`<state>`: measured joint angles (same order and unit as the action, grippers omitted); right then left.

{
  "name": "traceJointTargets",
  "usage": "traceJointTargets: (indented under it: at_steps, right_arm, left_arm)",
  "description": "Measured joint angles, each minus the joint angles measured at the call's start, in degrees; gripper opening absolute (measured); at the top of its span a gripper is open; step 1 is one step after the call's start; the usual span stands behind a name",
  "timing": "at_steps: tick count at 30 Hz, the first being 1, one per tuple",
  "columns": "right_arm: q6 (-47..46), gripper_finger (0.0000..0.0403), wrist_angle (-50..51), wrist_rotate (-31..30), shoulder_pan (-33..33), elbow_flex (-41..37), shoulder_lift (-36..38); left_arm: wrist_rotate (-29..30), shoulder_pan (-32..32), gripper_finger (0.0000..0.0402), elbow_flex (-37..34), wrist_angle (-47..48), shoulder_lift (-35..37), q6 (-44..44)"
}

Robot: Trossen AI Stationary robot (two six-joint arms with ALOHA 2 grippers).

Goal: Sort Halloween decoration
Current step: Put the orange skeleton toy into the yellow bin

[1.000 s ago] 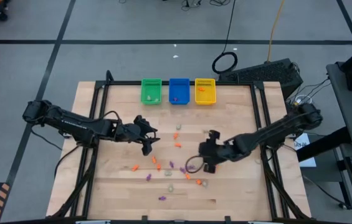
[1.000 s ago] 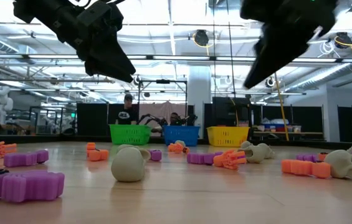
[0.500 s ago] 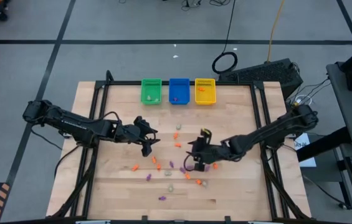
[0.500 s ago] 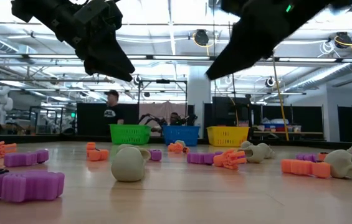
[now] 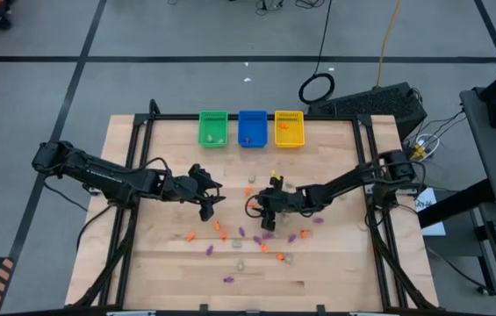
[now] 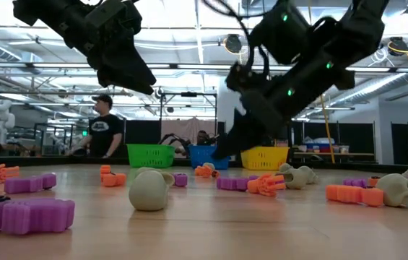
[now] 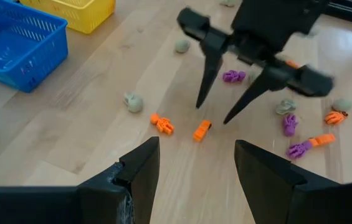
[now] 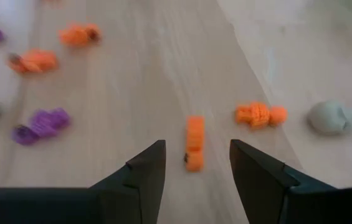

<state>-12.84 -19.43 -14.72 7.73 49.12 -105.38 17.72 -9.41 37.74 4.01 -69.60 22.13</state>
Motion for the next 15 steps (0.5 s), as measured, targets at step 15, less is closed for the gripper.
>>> traceJointTargets:
  at_steps: [15]
  right_arm:
    - [-0.4, 0.0164, -6.2, 0.1, -0.5, 0.0, -5.5]
  left_arm:
    - [0.0, 0.0, 0.0205, 0.0, 0.0, 0.0, 0.0]
